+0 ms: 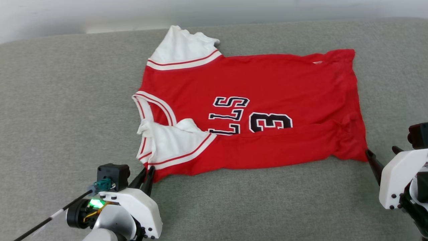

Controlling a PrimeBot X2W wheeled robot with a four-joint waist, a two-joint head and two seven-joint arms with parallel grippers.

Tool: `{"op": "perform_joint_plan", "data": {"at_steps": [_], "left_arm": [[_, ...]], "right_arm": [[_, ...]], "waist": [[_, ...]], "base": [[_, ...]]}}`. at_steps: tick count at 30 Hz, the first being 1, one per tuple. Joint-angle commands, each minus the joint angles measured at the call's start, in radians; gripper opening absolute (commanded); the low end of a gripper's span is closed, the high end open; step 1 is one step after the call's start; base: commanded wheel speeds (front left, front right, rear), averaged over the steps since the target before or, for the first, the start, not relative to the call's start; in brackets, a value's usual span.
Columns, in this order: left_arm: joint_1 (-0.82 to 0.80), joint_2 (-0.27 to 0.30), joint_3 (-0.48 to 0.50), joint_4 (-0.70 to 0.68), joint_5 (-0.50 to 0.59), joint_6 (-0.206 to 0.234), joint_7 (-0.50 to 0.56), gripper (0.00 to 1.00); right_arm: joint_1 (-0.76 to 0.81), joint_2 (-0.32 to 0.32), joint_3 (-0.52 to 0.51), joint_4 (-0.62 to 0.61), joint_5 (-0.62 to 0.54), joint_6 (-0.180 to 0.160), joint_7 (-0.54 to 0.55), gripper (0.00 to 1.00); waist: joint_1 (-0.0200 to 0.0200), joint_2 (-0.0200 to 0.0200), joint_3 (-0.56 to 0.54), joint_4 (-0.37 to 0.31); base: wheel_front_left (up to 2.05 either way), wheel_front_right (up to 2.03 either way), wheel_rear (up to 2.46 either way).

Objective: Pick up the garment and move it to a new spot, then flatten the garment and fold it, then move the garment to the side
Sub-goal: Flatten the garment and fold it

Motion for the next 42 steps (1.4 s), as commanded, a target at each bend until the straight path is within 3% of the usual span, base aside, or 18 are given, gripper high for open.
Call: {"op": "perform_joint_plan", "data": {"at_steps": [1,12,23,24,25,26,27,33,42], "left_arm": [[0.003,0.006,0.004,-0.022,0.006,-0.004,-0.013,0.0],[-0.006,0.024,-0.01,-0.196,0.051,0.004,-0.039,0.0],[-0.042,0.017,-0.031,-0.177,0.081,0.002,-0.046,0.0],[-0.042,0.018,-0.031,-0.17,0.079,0.0,-0.045,0.0],[-0.043,0.021,-0.032,-0.162,0.078,-0.001,-0.043,0.0],[-0.044,0.026,-0.032,-0.154,0.081,-0.002,-0.041,0.0],[-0.043,0.03,-0.033,-0.144,0.083,-0.003,-0.038,0.0],[-0.014,0.053,-0.036,-0.092,0.074,-0.014,-0.035,0.0],[0.104,0.106,-0.048,-0.074,0.053,-0.013,-0.037,0.0]], "right_arm": [[-0.022,-0.002,-0.001,0.021,-0.006,0.0,0.007,1.0],[-0.088,0.057,-0.06,0.202,-0.054,0.0,-0.003,1.0],[-0.084,0.073,-0.046,0.35,-0.059,0.0,-0.014,1.0],[-0.084,0.076,-0.043,0.363,-0.051,0.0,-0.012,0.83],[-0.082,0.077,-0.04,0.372,-0.046,0.0,-0.012,0.44],[-0.08,0.076,-0.037,0.378,-0.042,0.0,-0.014,0.16],[-0.078,0.072,-0.036,0.383,-0.04,0.0,-0.015,0.0],[-0.074,0.04,-0.055,0.363,-0.033,-0.001,-0.042,0.0],[0.008,-0.004,-0.05,0.239,0.03,-0.001,-0.005,0.0]], "waist": [[0.0,0.0,-0.014,0.017],[0.0,0.0,0.03,0.069],[0.0,0.0,0.079,0.095],[0.0,0.0,0.08,0.095],[0.0,0.0,0.079,0.094],[0.0,0.0,0.077,0.093],[0.0,0.0,0.073,0.092],[0.0,0.0,0.019,0.076],[0.0,0.0,-0.094,0.044]], "base": [[0.0,0.0,0.0],[0.0,0.0,0.0],[0.0,0.0,0.0],[0.0,0.0,0.0],[0.0,0.0,0.0],[0.0,0.0,0.0],[0.0,0.0,0.0],[0.0,0.0,0.0],[0.0,0.0,0.0]]}}
